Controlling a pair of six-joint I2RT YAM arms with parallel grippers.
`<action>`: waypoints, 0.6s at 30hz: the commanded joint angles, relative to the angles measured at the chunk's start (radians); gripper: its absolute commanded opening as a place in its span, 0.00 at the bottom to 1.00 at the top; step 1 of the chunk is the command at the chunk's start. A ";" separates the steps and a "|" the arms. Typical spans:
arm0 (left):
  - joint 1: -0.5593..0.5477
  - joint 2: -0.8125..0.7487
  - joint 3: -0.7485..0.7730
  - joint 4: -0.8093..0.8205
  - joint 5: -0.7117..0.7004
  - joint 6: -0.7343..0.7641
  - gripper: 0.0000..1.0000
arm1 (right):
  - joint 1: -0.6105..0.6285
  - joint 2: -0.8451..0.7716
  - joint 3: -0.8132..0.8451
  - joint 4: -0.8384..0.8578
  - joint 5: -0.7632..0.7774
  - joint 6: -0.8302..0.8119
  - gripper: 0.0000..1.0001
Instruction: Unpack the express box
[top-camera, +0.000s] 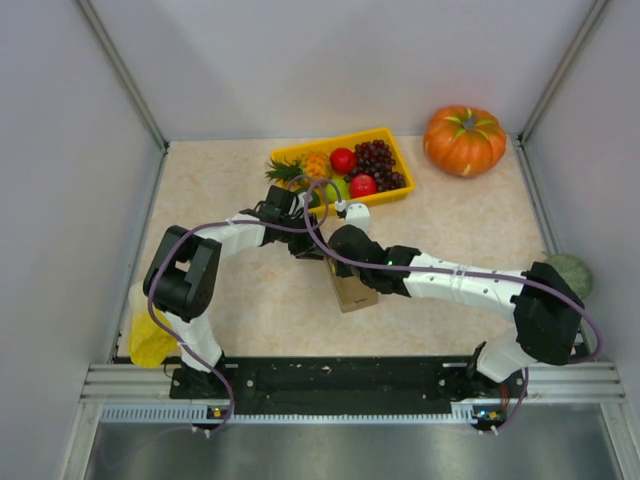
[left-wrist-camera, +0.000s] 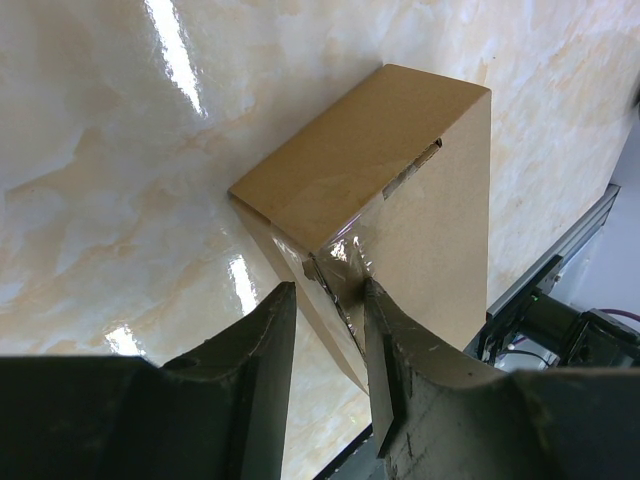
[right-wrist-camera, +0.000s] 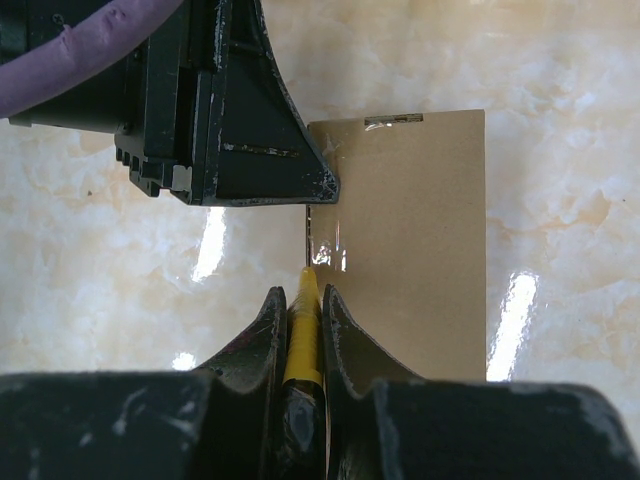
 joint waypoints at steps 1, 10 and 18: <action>-0.001 0.057 -0.042 -0.077 -0.150 0.045 0.36 | 0.017 0.001 0.007 -0.015 0.003 -0.020 0.00; -0.001 0.061 -0.036 -0.085 -0.153 0.048 0.36 | 0.021 -0.033 -0.009 -0.027 0.013 -0.028 0.00; -0.001 0.066 -0.035 -0.087 -0.156 0.047 0.35 | 0.024 -0.078 -0.072 -0.032 0.003 -0.003 0.00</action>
